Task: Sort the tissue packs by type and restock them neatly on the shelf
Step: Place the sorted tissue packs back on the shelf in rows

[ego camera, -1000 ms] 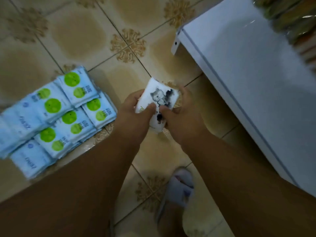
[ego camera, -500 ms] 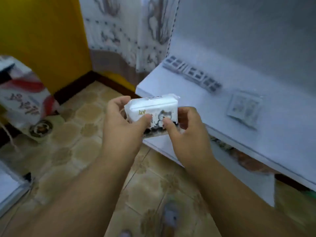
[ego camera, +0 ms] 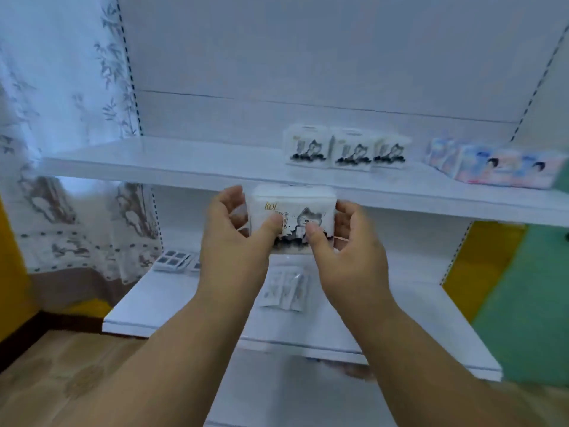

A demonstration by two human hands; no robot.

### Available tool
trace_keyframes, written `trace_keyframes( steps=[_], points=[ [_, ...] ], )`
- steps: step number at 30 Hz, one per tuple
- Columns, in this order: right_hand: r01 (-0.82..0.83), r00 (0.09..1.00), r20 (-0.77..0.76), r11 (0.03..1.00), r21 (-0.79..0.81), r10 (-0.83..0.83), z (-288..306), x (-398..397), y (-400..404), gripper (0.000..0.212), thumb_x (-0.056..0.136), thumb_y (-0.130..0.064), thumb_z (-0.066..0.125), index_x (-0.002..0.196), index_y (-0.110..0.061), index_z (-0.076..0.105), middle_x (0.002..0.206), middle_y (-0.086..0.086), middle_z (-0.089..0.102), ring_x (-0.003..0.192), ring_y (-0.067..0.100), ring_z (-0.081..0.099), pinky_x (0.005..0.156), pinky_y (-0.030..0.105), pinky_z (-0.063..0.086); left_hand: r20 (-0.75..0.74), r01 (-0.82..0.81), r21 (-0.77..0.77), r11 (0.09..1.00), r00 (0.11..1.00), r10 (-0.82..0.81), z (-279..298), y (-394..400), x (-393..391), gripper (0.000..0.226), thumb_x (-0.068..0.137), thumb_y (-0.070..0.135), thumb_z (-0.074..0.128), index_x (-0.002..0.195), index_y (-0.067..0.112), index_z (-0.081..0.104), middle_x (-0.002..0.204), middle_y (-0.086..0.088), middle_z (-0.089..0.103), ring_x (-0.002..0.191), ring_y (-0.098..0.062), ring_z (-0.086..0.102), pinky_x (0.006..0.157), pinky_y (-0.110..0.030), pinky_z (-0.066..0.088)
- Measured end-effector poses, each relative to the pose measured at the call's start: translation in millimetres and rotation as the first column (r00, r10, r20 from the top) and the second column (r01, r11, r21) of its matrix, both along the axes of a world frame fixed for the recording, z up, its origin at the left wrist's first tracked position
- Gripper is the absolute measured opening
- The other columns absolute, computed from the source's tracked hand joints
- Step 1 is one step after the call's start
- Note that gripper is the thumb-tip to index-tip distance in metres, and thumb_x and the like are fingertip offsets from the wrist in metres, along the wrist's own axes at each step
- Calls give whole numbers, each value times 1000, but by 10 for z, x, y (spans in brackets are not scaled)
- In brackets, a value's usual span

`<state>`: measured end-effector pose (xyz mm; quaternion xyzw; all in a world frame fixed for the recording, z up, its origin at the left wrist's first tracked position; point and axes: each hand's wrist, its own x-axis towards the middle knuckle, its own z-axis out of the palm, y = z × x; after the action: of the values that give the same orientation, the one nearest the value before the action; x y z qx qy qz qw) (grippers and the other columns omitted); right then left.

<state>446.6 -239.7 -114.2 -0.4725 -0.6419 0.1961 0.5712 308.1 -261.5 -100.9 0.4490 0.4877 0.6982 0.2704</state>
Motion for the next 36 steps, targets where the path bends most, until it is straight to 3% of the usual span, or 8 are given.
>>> trace_keyframes(
  steps=[4, 9, 13, 17, 20, 23, 31, 36],
  points=[
    [177, 981, 71, 982, 61, -181, 404, 1107, 355, 49, 87, -41, 69, 128, -34, 44, 99, -17, 56, 90, 3, 58, 67, 9, 40, -109, 95, 10, 995, 990, -94, 245, 462, 1039, 37, 83, 21, 77, 107, 40, 56, 105, 20, 67, 92, 9, 63, 77, -16, 51],
    [225, 954, 203, 974, 13, -223, 790, 1949, 893, 65, 85, -45, 70, 137, -33, 33, 106, -9, 59, 93, 11, 59, 68, 22, 42, -384, 25, -13, 1000, 923, -28, 621, 1130, 1828, 35, 82, 27, 74, 110, 35, 56, 99, 19, 64, 84, 3, 62, 70, -20, 50],
    [212, 918, 352, 976, -50, -182, 835, 2248, 1512, 62, 85, -38, 72, 130, -23, 34, 110, 2, 65, 90, 17, 61, 69, 28, 44, -611, -66, -82, 994, 791, 2, 680, 1792, 2084, 37, 80, 29, 72, 114, 24, 59, 108, 8, 64, 92, -14, 64, 81, -36, 55],
    [225, 860, 480, 973, -53, -173, 796, 2328, 2131, 60, 85, -37, 70, 131, -19, 35, 112, 8, 63, 96, 26, 63, 70, 31, 47, -759, -202, -90, 975, 648, 64, 705, 2376, 2197, 22, 87, 27, 61, 106, 16, 61, 101, -2, 63, 84, -20, 62, 73, -35, 52],
    [222, 834, 530, 972, -75, -149, 851, 2325, 2612, 67, 84, -41, 69, 135, -17, 33, 114, 11, 61, 98, 30, 62, 71, 32, 48, -836, -294, -52, 954, 535, 120, 754, 2700, 2235, 24, 93, 27, 56, 113, 17, 46, 94, -1, 60, 81, -24, 58, 67, -37, 47],
    [244, 812, 567, 964, -106, -143, 922, 2300, 2970, 68, 83, -40, 70, 136, -15, 34, 120, 15, 54, 103, 34, 59, 76, 34, 47, -900, -349, -3, 937, 410, 150, 743, 2945, 2282, 33, 89, 11, 59, 112, 17, 36, 102, -6, 53, 81, -31, 57, 64, -39, 44],
    [301, 773, 621, 937, -175, -133, 1064, 2176, 3188, 63, 87, -33, 67, 137, -11, 36, 138, 18, 39, 117, 36, 52, 89, 38, 46, -890, -227, -94, 969, 456, 21, 680, 3137, 2349, 21, 89, 12, 55, 109, 14, 47, 100, -5, 54, 84, -23, 50, 67, -34, 38],
    [368, 683, 665, 929, 44, -302, 1041, 2082, 2621, 66, 86, -43, 66, 138, -19, 34, 134, 12, 38, 121, 28, 42, 97, 38, 42, -869, -153, -10, 988, 490, 67, 717, 2700, 2238, 34, 90, 23, 61, 122, 25, 49, 113, 1, 56, 98, -20, 58, 81, -39, 51]
  ],
)
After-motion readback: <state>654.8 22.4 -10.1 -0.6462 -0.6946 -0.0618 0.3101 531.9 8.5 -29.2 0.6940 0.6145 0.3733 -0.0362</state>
